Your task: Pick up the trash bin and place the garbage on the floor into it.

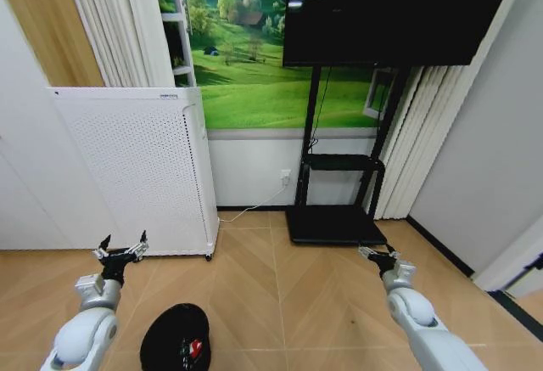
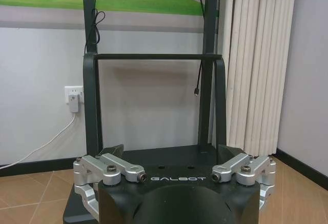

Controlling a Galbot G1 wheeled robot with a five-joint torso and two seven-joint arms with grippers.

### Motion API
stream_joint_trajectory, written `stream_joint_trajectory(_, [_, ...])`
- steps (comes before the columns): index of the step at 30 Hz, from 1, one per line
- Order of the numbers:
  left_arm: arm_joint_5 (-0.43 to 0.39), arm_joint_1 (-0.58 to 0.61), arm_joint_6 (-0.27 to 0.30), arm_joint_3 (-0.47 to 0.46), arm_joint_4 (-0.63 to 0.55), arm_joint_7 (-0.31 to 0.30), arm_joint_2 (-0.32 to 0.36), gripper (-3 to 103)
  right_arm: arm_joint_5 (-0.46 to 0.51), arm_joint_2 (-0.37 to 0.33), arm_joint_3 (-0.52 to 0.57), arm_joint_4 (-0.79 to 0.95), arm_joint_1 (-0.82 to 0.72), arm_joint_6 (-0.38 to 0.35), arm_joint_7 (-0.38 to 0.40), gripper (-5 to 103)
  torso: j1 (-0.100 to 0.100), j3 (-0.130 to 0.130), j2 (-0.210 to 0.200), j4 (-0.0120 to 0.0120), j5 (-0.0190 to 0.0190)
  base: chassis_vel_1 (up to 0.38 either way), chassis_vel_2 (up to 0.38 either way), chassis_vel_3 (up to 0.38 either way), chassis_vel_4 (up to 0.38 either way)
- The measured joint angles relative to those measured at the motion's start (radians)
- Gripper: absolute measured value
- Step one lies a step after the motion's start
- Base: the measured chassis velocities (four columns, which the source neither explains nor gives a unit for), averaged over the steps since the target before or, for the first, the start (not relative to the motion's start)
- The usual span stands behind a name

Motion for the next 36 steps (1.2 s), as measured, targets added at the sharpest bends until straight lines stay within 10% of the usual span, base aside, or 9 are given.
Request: stream_joint_trajectory(36, [0.0,0.0,0.0,0.0,0.0,0.0,0.0,100,0.0,0.0,0.0,0.0,0.0,0.0,0.0,100,0.051,0.094,0.145,0.0,0.0,0.0,0.0,0.0,0.0])
